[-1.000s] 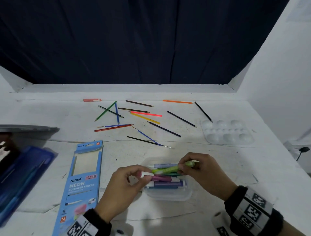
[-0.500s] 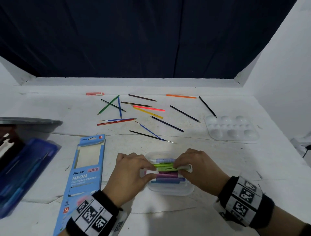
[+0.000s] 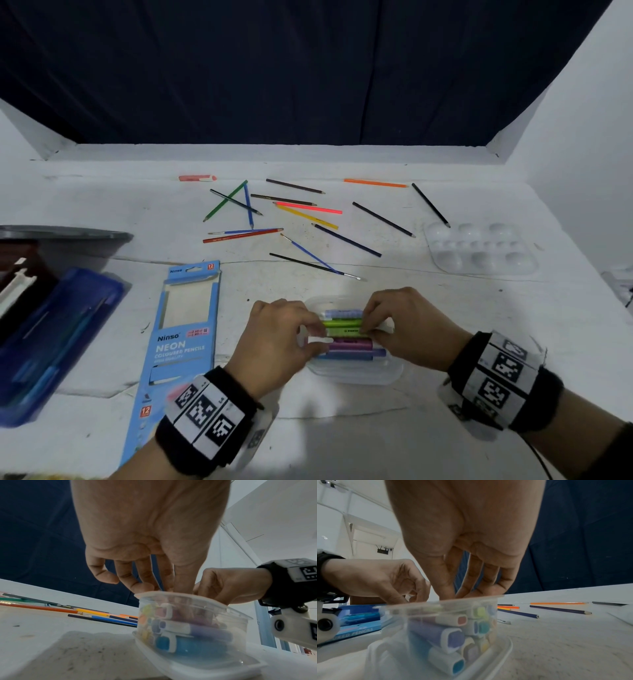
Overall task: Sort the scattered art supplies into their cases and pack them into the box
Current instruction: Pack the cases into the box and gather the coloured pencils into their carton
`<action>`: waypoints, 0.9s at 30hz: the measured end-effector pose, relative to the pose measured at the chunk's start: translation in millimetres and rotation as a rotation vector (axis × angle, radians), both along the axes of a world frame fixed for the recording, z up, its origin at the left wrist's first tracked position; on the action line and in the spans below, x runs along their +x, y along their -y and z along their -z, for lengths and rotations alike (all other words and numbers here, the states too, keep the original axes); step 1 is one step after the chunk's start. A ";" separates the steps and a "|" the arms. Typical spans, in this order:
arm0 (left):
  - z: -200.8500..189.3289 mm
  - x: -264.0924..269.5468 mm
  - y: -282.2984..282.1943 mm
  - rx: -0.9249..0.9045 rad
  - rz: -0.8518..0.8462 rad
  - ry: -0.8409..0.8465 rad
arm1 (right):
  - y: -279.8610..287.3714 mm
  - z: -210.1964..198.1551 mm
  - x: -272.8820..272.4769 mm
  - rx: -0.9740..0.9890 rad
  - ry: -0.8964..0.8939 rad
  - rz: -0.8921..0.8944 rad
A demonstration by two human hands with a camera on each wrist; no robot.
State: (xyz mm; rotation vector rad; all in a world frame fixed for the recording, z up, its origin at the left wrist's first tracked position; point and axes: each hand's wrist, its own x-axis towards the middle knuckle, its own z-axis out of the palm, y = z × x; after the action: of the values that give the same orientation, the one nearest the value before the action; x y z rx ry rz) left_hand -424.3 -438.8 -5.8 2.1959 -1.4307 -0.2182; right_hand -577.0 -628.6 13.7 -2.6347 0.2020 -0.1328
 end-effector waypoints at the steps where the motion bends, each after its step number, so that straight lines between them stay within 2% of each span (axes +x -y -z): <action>1: 0.2 0.9 0.4 -0.003 0.004 -0.008 | 0.1 -1.6 1.0 0.010 -0.010 -0.009; 4: -0.4 4.9 0.8 -0.026 0.018 -0.042 | 3.0 -9.1 5.9 0.030 -0.045 -0.027; 10: -13.7 17.8 -5.8 -0.180 0.006 -0.116 | 9.5 -21.9 26.5 0.127 0.088 0.052; 16: -38.2 64.7 -15.2 -0.313 -0.170 -0.167 | 12.5 -25.7 69.0 0.103 0.139 0.044; 23: -55.6 168.8 -5.4 -0.380 -0.360 -0.113 | 28.6 -28.7 148.7 0.022 0.076 0.046; 27: -58.8 248.7 19.7 -0.333 -0.449 -0.046 | 40.6 -19.7 191.3 -0.057 -0.147 0.055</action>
State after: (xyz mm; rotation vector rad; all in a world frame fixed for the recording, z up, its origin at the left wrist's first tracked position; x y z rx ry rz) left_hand -175.5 -458.5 53.0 2.1434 -0.8437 0.1186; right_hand -385.7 -669.2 33.4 -2.6977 0.3255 0.0381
